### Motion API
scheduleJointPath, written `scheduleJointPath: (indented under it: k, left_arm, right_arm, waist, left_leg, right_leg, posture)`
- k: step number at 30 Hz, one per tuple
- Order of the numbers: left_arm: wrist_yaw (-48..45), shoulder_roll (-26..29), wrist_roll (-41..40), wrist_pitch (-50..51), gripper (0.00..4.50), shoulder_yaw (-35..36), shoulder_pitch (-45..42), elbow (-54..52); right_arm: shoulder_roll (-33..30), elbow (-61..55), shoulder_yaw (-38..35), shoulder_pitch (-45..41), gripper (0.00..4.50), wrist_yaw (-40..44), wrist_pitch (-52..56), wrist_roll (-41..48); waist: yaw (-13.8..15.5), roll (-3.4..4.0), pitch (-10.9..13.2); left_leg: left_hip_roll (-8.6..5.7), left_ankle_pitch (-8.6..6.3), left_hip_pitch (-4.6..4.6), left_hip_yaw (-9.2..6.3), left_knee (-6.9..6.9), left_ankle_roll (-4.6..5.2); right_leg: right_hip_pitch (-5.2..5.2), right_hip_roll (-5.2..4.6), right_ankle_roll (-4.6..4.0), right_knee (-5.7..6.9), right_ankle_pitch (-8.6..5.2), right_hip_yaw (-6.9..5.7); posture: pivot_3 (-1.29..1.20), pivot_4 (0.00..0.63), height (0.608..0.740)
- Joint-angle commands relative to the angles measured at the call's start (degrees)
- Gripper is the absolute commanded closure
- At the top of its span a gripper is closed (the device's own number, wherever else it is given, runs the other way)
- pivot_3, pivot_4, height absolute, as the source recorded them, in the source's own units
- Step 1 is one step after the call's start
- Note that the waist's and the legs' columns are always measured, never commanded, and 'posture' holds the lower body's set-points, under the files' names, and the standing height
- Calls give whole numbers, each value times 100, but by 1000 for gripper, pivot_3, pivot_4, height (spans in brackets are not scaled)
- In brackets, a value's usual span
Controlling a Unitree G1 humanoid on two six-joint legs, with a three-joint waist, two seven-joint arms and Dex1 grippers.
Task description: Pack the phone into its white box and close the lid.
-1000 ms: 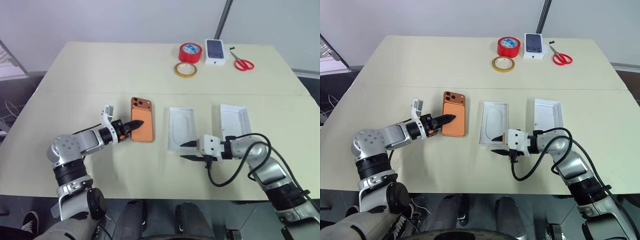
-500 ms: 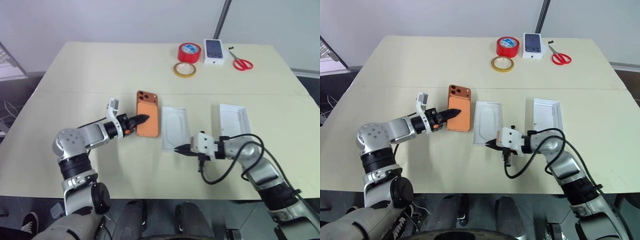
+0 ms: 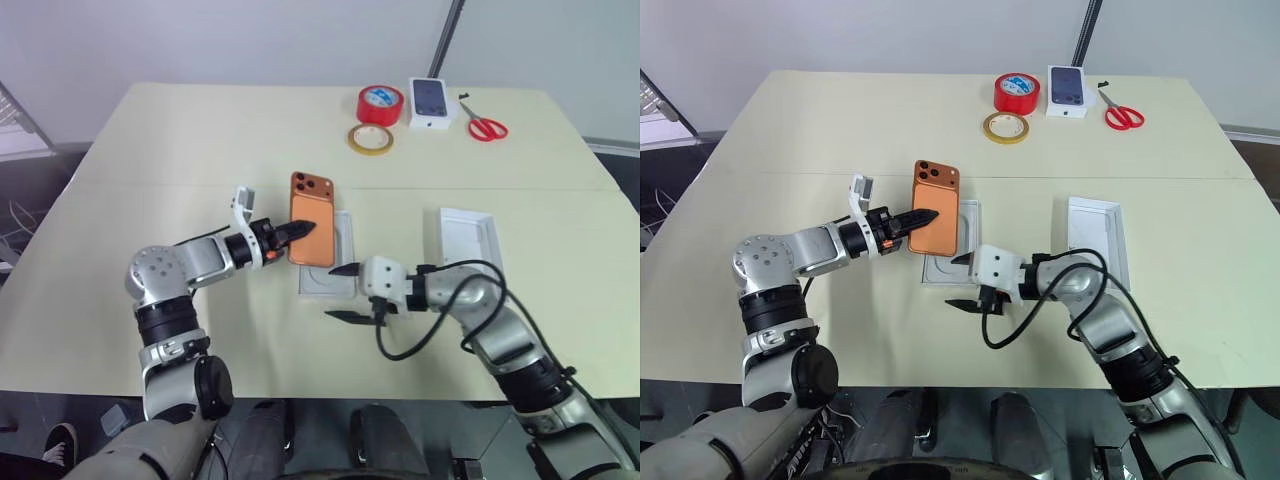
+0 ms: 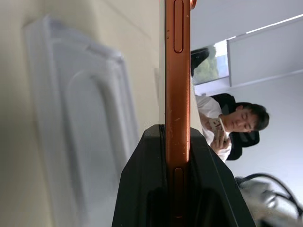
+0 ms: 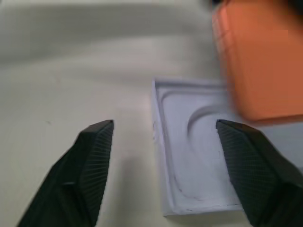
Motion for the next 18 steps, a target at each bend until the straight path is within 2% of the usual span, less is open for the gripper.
scheduleJointPath:
  k: [1,5,10,12,14,18]
  left_arm:
    - [14,-139,-285,76,4500,-29,88,-358]
    - [143,-335,-253,201,4500,-42,225,-446]
    - [364,-455,-138,363,4500,-91,244,-515]
    - [536,-541,-113,501,3530,49,158,-438]
    - [565,-471,-25,375,2772,-113,156,-540]
    - [593,-431,-69,355,645,-149,78,-686]
  right_arm:
    - [-440,44,-437,135,1140,126,-262,65]
    - [-720,588,-525,94,1140,11,-691,-215]
    - [-628,856,-509,-65,1140,-107,-906,-307]
    - [-552,915,-474,-107,1070,-181,-971,-357]
    - [-521,952,-462,-99,1070,-207,-1018,-381]
    - [-529,1072,-469,-57,1070,-257,-1126,-429]
  waist:
    - [9,0,0]
    - [0,0,0]
    - [-20,0,0]
    - [-14,0,0]
    - [-11,0,0]
    - [8,0,0]
  left_leg:
    - [0,-7,1,0,1,11]
    - [-1,-11,0,0,4,18]
    - [0,0,1,2,1,1]
    - [1,3,1,2,2,-3]
    - [1,4,1,2,4,-5]
    - [1,4,1,1,11,-7]
  right_leg:
    - [3,-2,0,-1,0,1]
    - [3,-4,0,-2,0,3]
    - [0,1,0,-2,0,7]
    - [0,2,0,-2,0,7]
    - [1,3,0,-1,0,6]
    - [9,2,0,-2,0,3]
  posture:
    - [0,150,728]
    - [0,150,728]
    - [0,150,728]
    - [0,150,728]
    - [0,150,728]
    - [0,150,728]
